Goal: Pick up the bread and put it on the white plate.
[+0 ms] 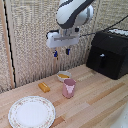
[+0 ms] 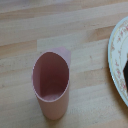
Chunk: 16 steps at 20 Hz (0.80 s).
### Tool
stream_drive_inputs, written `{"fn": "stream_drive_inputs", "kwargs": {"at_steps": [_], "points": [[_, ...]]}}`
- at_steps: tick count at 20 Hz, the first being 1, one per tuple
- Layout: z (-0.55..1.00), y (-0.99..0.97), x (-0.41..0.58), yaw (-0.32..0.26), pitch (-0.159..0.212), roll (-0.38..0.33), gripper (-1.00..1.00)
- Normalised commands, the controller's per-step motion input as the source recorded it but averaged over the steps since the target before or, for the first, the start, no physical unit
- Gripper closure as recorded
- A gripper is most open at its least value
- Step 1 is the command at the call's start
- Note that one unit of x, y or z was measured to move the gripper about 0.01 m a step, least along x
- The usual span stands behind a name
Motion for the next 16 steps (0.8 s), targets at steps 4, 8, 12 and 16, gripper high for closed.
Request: {"fn": "stream_drive_inputs", "kwargs": {"at_steps": [4,8,12,16], "points": [[-0.17,0.62,0.337,-0.002,0.028,-0.091,-1.00],[-0.18,0.64,0.314,-0.002,0.018,-0.105,-1.00],[-0.23,0.52,0.399,0.000,0.066,-0.096,-1.00],[-0.35,0.32,0.525,0.020,0.114,-0.094,-1.00]]}}
